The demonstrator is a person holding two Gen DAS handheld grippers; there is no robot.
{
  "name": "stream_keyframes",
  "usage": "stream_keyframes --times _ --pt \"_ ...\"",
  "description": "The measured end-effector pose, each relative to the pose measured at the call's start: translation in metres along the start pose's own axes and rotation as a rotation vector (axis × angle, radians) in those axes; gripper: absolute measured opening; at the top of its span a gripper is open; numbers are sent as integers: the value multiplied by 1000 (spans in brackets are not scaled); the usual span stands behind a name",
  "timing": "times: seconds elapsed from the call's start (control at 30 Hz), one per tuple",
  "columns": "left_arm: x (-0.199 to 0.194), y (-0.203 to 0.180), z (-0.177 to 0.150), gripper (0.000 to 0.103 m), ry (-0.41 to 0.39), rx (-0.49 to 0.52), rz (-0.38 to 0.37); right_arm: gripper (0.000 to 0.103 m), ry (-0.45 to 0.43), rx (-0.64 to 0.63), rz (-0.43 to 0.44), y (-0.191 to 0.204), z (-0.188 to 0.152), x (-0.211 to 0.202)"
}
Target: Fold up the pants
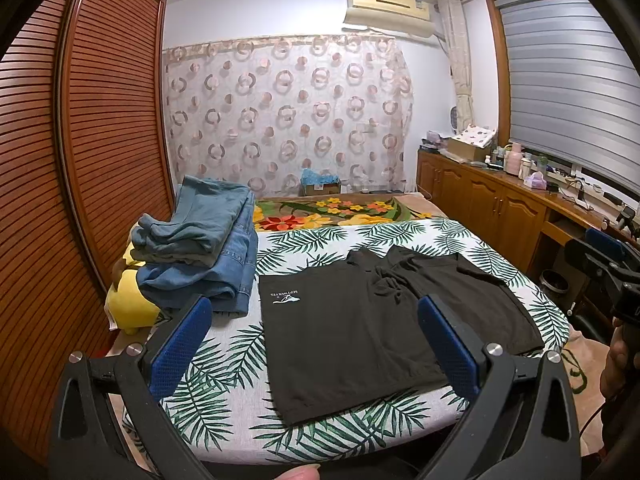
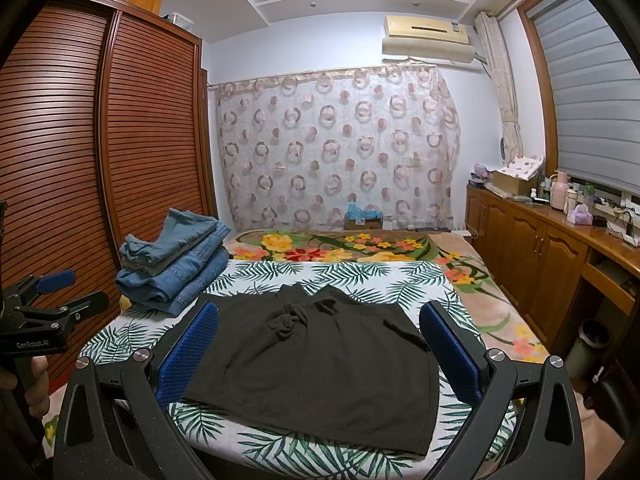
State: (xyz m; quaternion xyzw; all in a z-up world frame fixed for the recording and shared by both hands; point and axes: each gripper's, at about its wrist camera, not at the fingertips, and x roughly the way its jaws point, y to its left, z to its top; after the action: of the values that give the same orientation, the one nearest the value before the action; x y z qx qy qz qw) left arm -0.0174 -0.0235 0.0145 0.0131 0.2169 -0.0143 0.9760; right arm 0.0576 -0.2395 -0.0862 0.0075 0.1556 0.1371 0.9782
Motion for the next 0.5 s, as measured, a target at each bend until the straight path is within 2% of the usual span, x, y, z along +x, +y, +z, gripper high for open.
stream_keyframes --times 0.33,0.5 --pt "2 -15 3 103 36 8 -10 101 11 0 -10 -4 -2 3" --pt "21 -9 -8 103 72 7 -19 101 29 -2 -22 -8 -4 10"
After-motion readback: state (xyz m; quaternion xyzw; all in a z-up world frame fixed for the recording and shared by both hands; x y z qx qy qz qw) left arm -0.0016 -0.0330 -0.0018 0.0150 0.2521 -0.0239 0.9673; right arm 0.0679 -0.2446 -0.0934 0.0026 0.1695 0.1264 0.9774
